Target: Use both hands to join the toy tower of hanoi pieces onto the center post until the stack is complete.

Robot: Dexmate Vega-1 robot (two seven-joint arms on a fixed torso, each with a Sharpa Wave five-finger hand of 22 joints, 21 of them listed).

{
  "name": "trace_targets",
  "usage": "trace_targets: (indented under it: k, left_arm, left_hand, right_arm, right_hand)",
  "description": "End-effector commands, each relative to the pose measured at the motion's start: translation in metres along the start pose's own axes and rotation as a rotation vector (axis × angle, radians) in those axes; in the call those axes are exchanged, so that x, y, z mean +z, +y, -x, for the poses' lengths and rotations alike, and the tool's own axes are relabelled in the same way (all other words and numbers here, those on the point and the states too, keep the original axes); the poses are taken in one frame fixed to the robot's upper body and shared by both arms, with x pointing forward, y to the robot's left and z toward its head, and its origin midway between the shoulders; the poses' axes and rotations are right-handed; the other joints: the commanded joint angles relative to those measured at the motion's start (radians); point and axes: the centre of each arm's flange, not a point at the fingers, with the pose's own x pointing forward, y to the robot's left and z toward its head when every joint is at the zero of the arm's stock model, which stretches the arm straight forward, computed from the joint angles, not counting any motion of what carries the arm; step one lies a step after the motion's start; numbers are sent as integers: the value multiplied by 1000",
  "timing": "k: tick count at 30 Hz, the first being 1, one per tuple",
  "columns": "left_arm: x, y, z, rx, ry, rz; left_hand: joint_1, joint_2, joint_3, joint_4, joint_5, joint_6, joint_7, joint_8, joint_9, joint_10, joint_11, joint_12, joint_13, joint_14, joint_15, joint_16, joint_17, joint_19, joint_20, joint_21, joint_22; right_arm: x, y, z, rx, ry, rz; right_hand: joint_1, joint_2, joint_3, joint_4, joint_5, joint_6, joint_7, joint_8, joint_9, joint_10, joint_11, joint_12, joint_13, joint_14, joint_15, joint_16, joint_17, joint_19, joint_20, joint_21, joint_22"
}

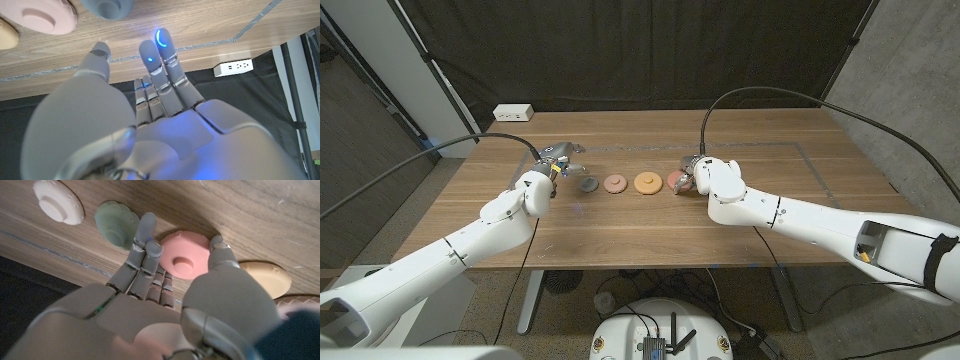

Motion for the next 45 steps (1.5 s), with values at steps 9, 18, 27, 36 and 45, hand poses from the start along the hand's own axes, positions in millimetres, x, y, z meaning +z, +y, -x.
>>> trace_targets:
  k: [9,18,27,36,45]
  left_arm:
    - [1,1,0,1,3,-1]
    - [1,2,1,3,3,-2]
    - [0,2,4,6,12,-3]
    - [3,3,4,7,5,-7]
    - [2,4,5,10,8,-5]
  left_hand:
    - [-1,6,-1,0,7,10,2,1,3,9,0,-4,5,-7,-63,8,0,-6,-111,16,-3]
    - [0,7,-1,0,8,10,2,0,3,10,-1,-4,5,-7,-63,10,-1,-6,-112,22,-7]
    - [0,7,-2,-1,9,12,2,0,3,11,-1,-4,6,-6,-63,13,-1,-7,-112,26,-12]
    - [1,7,-2,-1,9,10,2,-1,3,11,-1,-5,6,-6,-63,14,-2,-7,-112,32,-16]
    - [1,7,-2,-1,10,11,2,-1,3,10,-2,-5,6,-7,-63,15,-3,-9,-113,35,-20]
  right_arm:
    - [-8,1,1,-70,-26,-4]
    - [-11,-3,5,-85,-29,-8]
    - [-14,-11,11,-102,-33,-16]
    - [-15,-22,21,-128,-44,-12]
    - [-11,-30,33,-140,-56,-5]
  right_hand:
    - [22,31,42,-20,42,87,-34,24,2,91,-45,23,16,82,-101,51,94,62,-120,60,10]
    - [41,40,61,-25,60,123,-45,33,2,125,-52,30,21,112,-102,68,109,83,-122,73,4]
    - [51,43,73,-26,70,147,-51,39,1,142,-53,32,25,124,-102,73,110,94,-123,75,-9]
    - [61,44,84,-27,80,164,-38,41,0,160,-54,34,30,136,-103,76,110,116,-124,82,-16]
    - [63,43,87,-26,83,170,-38,42,0,167,-55,35,32,145,-103,80,112,124,-124,84,-20]
